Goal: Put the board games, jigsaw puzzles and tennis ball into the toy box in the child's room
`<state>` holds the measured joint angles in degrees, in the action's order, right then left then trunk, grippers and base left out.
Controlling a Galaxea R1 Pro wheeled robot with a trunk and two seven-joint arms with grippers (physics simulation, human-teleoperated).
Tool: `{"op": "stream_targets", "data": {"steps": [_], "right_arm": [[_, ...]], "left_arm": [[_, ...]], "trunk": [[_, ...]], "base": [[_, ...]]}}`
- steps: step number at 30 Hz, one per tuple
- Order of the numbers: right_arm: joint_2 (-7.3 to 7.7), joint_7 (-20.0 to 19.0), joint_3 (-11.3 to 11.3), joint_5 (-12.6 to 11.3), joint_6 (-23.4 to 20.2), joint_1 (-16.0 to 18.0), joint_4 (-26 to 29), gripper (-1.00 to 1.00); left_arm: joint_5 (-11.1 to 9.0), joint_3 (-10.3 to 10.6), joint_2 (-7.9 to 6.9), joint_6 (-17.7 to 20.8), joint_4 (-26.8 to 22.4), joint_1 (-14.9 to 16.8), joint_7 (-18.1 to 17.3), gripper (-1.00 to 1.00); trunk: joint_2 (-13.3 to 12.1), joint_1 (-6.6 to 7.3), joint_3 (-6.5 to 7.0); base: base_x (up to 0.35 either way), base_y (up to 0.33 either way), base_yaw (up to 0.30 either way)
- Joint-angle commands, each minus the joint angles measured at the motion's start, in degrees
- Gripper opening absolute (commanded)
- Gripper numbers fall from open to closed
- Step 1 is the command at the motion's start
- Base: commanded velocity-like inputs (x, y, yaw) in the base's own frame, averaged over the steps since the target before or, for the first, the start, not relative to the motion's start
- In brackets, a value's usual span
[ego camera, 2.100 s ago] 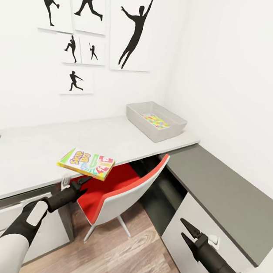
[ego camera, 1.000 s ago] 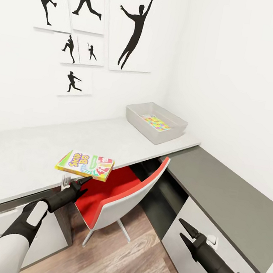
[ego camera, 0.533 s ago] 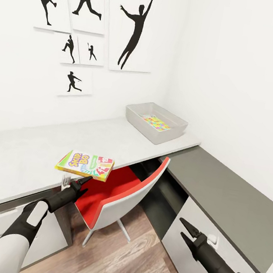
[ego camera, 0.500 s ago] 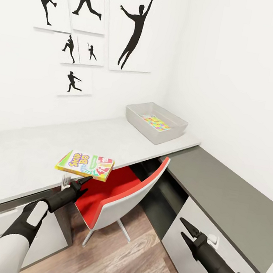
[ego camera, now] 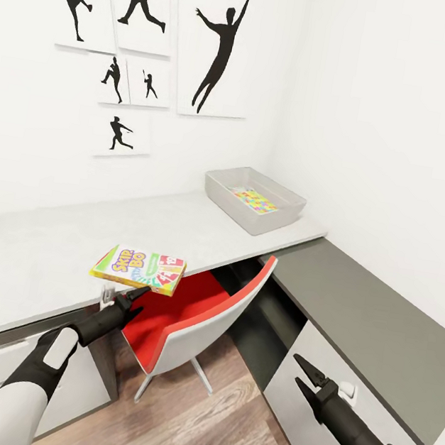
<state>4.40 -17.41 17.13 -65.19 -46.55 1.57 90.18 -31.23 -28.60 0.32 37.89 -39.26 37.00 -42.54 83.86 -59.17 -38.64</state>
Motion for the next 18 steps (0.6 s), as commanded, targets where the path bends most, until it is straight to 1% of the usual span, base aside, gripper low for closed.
{"op": "stream_targets", "data": {"steps": [1, 5, 7, 18], "right_arm": [[-0.01, -0.3, 0.1, 0.2, -0.3, 0.0, 0.0, 1.00], [-0.01, -0.3, 0.1, 0.2, -0.3, 0.0, 0.0, 1.00], [-0.01, -0.3, 0.0, 0.2, -0.3, 0.0, 0.0, 1.00], [-0.01, -0.3, 0.0, 0.2, -0.3, 0.0, 0.0, 1.00]], "left_arm": [[-0.1, -0.2, 0.03, 0.3, 0.0, 0.0, -0.5, 1.00], [0.0, -0.1, 0.03, 0.3, 0.0, 0.0, -3.4, 1.00], [0.0, -0.1, 0.03, 0.3, 0.0, 0.0, -4.1, 1.00], [0.0, 0.0, -0.03, 0.4, 0.0, 0.0, -4.9, 1.00]], "trunk": [[0.0, 0.00, -0.05], [0.0, 0.00, -0.05], [0.0, 0.00, -0.05], [0.0, 0.00, -0.05]], "base": [[0.000, 0.000, 0.000], [0.000, 0.000, 0.000], [0.000, 0.000, 0.000], [0.014, 0.000, 0.000]]}}
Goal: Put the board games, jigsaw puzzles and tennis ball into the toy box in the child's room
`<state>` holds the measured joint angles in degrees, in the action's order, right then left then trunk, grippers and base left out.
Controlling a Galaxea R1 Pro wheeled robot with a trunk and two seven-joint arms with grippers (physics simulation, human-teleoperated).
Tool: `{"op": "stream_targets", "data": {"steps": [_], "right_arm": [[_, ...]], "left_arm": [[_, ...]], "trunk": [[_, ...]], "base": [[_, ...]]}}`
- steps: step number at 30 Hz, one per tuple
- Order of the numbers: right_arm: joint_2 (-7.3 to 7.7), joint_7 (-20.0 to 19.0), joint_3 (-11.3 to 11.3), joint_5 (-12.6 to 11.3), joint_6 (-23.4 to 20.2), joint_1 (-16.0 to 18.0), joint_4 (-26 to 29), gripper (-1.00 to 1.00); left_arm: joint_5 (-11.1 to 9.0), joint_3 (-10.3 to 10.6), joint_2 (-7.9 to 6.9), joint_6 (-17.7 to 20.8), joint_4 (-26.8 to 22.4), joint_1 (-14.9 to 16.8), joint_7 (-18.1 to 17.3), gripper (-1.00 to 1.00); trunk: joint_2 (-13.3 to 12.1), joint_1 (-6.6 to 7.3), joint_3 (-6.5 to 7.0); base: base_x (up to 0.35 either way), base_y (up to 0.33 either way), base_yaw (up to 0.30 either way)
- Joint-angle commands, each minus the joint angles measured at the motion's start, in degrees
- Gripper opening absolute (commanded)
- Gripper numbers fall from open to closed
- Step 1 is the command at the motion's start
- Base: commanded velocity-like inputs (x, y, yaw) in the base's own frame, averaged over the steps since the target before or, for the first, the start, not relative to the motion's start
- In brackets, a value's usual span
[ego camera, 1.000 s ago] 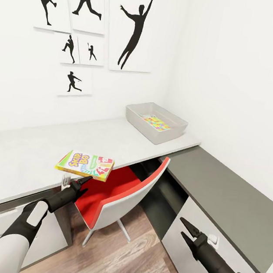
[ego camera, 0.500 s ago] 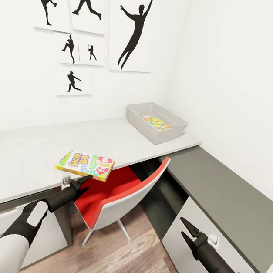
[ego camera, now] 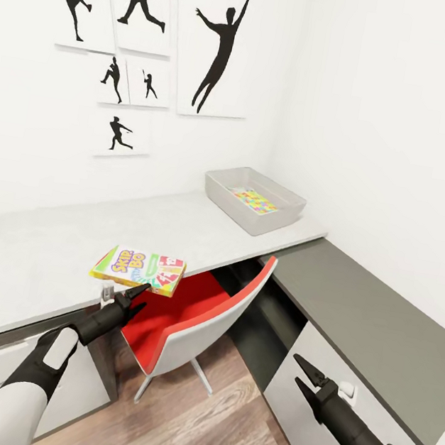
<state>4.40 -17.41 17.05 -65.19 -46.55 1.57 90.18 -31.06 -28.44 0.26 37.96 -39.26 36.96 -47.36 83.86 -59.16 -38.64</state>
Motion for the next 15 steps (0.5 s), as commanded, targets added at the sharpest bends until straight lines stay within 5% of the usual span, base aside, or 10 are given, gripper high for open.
{"op": "stream_targets", "data": {"steps": [1, 15], "right_arm": [[-0.01, -0.3, 0.1, 0.2, -0.3, 0.0, 0.0, 1.00], [-0.01, -0.3, -0.6, 0.2, -0.2, 0.0, 0.0, 1.00]], "left_arm": [[-0.1, -0.1, 0.04, 0.4, 0.0, 0.0, -0.1, 1.00], [-0.1, -0.1, 0.06, 0.4, 0.0, 0.0, -0.1, 1.00]], "trunk": [[0.0, 0.00, -0.05], [0.0, 0.00, -0.05]], "base": [[0.101, 0.000, 0.000], [0.111, -0.009, 0.000]]}}
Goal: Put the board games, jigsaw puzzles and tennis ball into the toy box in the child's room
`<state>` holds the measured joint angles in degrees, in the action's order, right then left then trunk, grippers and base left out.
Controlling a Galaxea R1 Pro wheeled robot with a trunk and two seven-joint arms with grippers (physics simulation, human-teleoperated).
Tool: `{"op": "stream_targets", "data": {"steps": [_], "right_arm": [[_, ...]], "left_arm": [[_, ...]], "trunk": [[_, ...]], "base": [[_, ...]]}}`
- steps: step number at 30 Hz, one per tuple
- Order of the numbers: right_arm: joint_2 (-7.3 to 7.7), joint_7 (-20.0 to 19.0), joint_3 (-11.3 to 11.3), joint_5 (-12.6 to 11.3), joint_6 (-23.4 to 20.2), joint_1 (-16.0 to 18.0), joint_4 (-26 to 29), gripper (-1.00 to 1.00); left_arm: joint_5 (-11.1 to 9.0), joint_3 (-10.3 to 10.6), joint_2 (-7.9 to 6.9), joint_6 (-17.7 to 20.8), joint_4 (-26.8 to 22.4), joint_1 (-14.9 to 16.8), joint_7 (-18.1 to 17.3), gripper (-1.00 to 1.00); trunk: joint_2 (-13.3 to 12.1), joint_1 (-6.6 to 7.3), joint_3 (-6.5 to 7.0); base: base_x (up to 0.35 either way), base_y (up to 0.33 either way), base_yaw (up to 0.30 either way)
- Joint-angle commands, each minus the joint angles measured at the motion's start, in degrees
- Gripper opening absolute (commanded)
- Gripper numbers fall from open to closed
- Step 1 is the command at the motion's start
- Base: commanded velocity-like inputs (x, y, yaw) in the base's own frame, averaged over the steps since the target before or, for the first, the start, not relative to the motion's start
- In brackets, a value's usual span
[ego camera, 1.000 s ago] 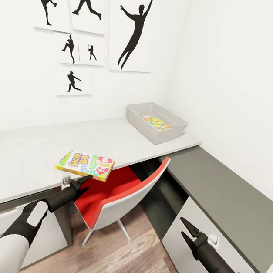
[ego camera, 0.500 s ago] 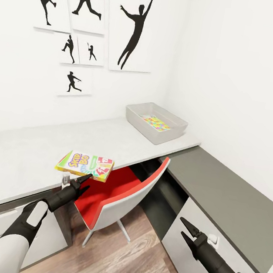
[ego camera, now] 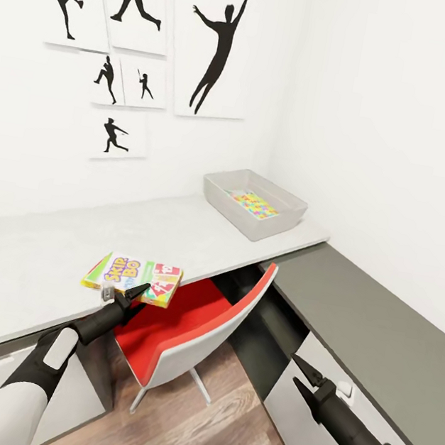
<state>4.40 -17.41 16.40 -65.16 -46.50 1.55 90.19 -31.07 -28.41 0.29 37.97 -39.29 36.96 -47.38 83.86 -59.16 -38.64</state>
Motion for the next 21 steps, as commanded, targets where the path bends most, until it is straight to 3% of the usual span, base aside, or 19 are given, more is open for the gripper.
{"op": "stream_targets", "data": {"steps": [1, 21], "right_arm": [[-0.01, -0.3, -0.2, 0.2, -0.3, 0.1, 0.0, 1.00], [-0.01, -0.2, -0.7, 0.1, 0.2, 0.1, 0.0, 1.00]], "left_arm": [[-0.1, -0.2, 0.04, 0.3, 0.0, 0.0, -0.1, 1.00], [-0.1, -0.1, 0.13, 0.3, 0.0, 0.0, -0.1, 1.00]], "trunk": [[0.0, -0.01, -0.05], [0.0, -0.01, -0.05]], "base": [[0.062, -0.029, 0.000], [0.007, -0.003, 0.000]]}}
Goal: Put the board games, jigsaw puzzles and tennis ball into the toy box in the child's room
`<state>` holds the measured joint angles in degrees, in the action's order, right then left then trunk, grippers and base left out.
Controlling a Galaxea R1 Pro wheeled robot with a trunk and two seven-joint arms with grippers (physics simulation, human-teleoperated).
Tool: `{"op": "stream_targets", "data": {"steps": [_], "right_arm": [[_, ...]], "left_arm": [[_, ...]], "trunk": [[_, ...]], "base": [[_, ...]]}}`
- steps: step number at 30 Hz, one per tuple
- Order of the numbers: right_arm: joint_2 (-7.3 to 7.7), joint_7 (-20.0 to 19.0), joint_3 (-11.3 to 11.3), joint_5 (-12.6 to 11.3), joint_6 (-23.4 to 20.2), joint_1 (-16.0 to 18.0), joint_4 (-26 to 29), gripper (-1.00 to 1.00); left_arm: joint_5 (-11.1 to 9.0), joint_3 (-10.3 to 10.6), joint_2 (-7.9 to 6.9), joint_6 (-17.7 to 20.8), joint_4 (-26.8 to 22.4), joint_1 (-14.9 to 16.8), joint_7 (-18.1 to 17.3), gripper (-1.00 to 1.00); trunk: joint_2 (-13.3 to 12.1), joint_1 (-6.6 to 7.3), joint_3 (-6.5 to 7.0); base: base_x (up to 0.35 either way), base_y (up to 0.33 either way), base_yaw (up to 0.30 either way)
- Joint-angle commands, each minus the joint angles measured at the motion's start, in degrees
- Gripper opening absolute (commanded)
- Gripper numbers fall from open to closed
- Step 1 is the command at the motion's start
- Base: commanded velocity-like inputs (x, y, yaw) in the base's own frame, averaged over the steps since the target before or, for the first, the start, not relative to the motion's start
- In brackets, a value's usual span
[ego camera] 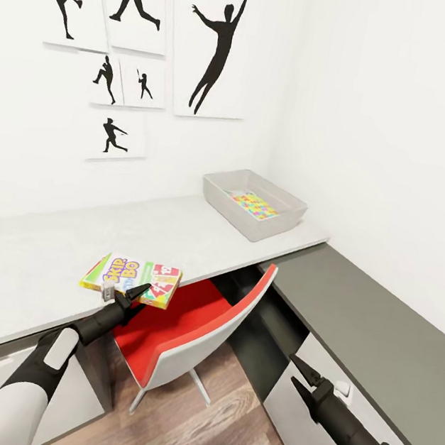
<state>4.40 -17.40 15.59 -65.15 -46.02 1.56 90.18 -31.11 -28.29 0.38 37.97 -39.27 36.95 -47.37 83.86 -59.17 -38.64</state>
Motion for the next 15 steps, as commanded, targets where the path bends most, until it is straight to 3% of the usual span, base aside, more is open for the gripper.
{"op": "stream_targets", "data": {"steps": [1, 4, 5, 15], "right_arm": [[-0.01, -0.2, 0.1, 0.1, -0.3, 0.0, 0.0, 1.00], [-0.01, -0.2, 0.1, 0.1, -0.3, 0.1, 0.0, 1.00], [-0.01, -0.2, 0.1, 0.1, -0.3, 0.1, 0.0, 1.00], [-0.01, -0.2, 0.1, 0.1, -0.3, 0.0, 0.0, 1.00]], "left_arm": [[-0.1, -0.2, 0.04, 0.4, 0.0, 0.0, -0.1, 1.00], [-0.1, -0.2, 0.05, 0.4, 0.0, 0.0, -0.1, 1.00], [-0.1, -0.2, 0.06, 0.4, 0.0, 0.0, -0.1, -1.00], [0.0, 0.0, 0.06, 0.7, 0.0, 0.0, -0.3, -1.00]], "trunk": [[0.0, 0.00, -0.05], [0.0, 0.00, -0.05], [0.0, 0.00, -0.05], [0.0, 0.00, -0.05]], "base": [[0.000, 0.000, 0.000], [0.000, 0.000, 0.000], [0.017, 0.000, 0.000], [0.027, 0.000, 0.000]]}}
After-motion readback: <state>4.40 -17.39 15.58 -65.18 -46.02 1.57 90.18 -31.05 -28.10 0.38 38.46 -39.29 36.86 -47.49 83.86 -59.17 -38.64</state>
